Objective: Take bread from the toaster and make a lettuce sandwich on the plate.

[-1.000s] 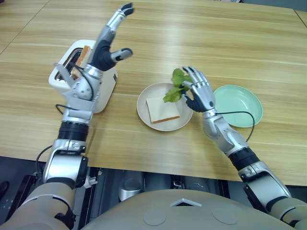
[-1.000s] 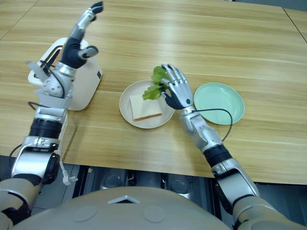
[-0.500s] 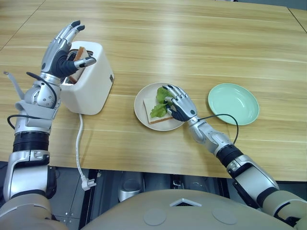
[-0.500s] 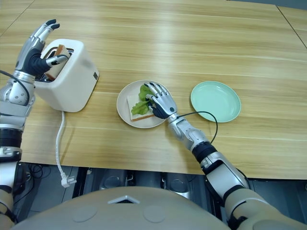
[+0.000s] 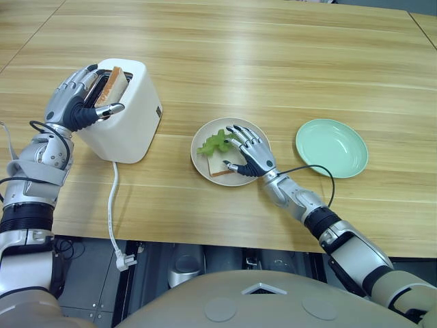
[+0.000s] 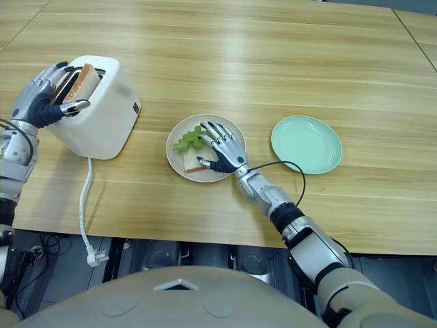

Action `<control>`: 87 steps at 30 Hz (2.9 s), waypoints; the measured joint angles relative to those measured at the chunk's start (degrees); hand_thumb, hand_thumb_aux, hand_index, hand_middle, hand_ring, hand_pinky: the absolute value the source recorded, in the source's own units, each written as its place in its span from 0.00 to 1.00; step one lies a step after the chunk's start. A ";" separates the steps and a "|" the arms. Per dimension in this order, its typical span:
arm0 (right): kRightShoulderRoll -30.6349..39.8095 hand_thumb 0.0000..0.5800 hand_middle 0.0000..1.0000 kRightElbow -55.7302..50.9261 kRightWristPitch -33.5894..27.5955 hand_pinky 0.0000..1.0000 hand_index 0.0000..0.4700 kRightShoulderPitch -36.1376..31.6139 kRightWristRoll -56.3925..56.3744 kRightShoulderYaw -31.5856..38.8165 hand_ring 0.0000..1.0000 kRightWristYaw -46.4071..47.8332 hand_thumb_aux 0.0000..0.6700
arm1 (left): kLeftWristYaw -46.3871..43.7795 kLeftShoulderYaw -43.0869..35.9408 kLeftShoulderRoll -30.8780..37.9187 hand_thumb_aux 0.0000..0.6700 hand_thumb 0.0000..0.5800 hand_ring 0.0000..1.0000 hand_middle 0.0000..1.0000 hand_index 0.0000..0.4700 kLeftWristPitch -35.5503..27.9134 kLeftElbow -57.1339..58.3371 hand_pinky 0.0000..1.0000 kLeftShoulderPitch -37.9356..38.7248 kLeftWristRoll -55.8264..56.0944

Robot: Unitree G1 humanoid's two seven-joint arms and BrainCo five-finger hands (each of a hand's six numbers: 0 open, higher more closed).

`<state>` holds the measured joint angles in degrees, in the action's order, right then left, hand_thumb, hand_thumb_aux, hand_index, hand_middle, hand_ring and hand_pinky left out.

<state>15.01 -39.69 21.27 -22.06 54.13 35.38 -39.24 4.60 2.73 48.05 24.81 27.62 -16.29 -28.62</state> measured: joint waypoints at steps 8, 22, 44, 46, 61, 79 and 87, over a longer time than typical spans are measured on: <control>0.33 0.00 0.00 1.91 0.01 0.00 0.00 0.51 -0.02 0.01 0.00 -1.03 0.00 | -0.44 -0.35 0.00 0.83 0.97 0.00 0.00 0.81 -0.73 1.45 0.00 0.02 -0.07; 0.35 0.00 0.00 2.82 -0.12 0.00 0.00 1.73 -0.04 0.02 0.00 -1.62 0.00 | -1.12 0.96 0.06 1.00 1.00 0.00 0.00 0.98 -0.49 1.10 0.00 0.93 4.48; 0.53 0.00 0.00 4.86 0.13 0.00 0.00 2.08 -0.91 -1.05 0.00 -1.86 0.00 | -7.91 5.99 -7.06 1.00 1.00 1.00 1.00 0.98 5.31 -1.16 1.00 -10.26 18.85; 0.68 0.00 0.00 5.19 0.19 0.00 0.00 2.27 -1.73 -1.71 0.00 -1.81 0.00 | -9.59 5.84 -7.82 1.00 1.00 1.00 1.00 0.98 5.86 -1.18 1.00 -10.26 20.13; 7.98 0.00 0.00 11.44 1.16 0.00 0.00 5.74 -10.43 -14.13 0.00 -1.19 0.00 | -23.68 -0.80 -21.26 1.00 1.00 1.00 1.00 0.98 3.71 -4.43 1.00 -11.89 28.60; 7.46 0.00 0.00 18.48 1.75 0.00 0.00 10.83 -10.95 -17.97 0.00 0.51 0.00 | -25.72 -8.78 -35.26 1.00 1.00 1.00 1.00 0.98 5.35 19.33 1.00 -15.10 24.17; 5.50 0.00 0.00 20.21 2.58 0.00 0.00 12.20 -7.11 -14.26 0.00 1.12 0.00 | -26.51 -9.83 -37.30 1.00 1.00 1.00 1.00 0.98 6.20 24.78 1.00 -15.06 23.24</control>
<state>20.51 -19.48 23.85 -9.86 47.02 21.12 -38.12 -21.91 -7.09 10.76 31.02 52.40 -31.35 -5.38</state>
